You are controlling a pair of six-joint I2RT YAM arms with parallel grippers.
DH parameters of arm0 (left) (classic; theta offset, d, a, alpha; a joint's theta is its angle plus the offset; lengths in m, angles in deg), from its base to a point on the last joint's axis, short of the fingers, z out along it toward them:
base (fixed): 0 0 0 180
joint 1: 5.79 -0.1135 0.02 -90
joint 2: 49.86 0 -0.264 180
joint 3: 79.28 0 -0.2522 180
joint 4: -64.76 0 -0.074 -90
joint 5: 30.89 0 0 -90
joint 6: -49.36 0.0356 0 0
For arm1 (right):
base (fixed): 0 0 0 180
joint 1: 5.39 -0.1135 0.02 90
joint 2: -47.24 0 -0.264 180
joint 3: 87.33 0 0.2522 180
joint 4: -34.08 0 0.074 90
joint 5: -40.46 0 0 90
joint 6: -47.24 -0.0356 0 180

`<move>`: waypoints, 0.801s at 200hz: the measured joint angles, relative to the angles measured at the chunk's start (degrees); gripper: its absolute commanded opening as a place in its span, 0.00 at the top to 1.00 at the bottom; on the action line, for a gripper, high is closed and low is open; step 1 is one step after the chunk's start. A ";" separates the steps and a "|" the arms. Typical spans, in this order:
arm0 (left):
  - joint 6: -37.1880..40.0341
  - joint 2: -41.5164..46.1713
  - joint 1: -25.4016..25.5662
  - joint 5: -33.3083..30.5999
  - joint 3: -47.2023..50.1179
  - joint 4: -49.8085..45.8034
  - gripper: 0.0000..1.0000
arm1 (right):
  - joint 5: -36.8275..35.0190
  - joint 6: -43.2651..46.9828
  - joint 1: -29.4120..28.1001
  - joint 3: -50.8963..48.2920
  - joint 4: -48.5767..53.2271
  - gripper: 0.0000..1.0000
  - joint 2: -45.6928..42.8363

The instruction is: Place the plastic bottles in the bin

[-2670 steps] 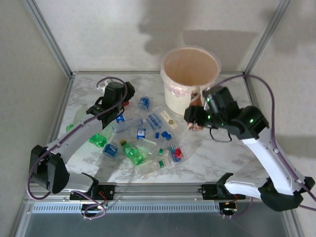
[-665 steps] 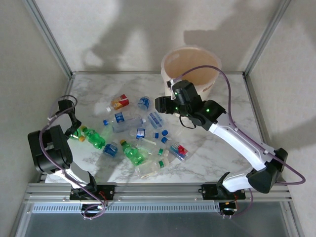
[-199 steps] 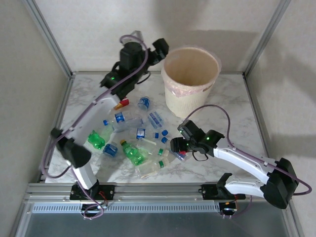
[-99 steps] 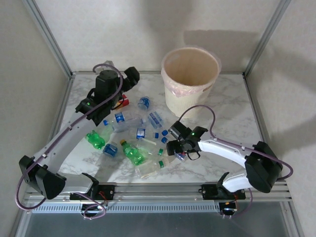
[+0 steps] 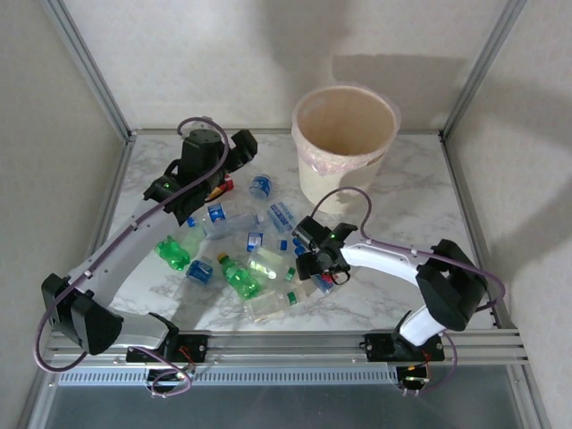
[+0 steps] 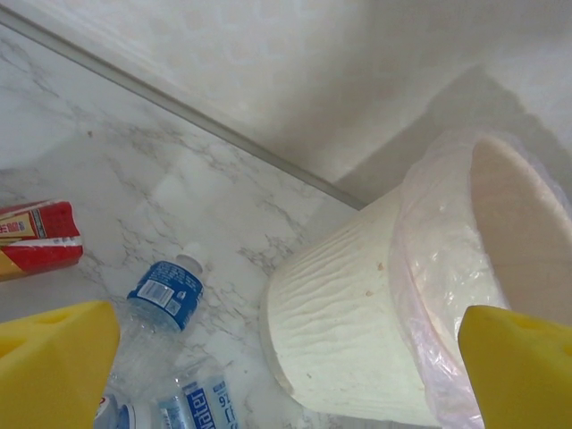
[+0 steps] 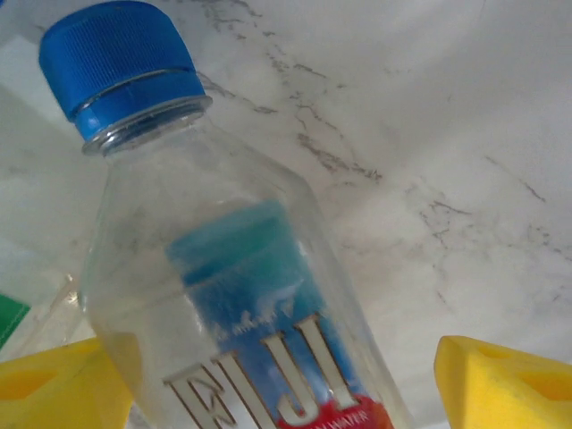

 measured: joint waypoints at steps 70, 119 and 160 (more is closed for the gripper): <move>0.07 0.17 0.00 2.78 3.58 0.39 0.04 | -2.12 -0.50 0.00 0.42 -0.72 0.29 5.20; 0.31 0.26 0.00 3.10 4.50 0.31 0.04 | -2.99 -2.21 -0.09 0.42 -0.94 0.41 4.55; 0.52 0.37 -0.04 3.15 5.97 0.74 0.04 | -4.63 -4.50 -1.07 1.29 1.25 0.45 1.07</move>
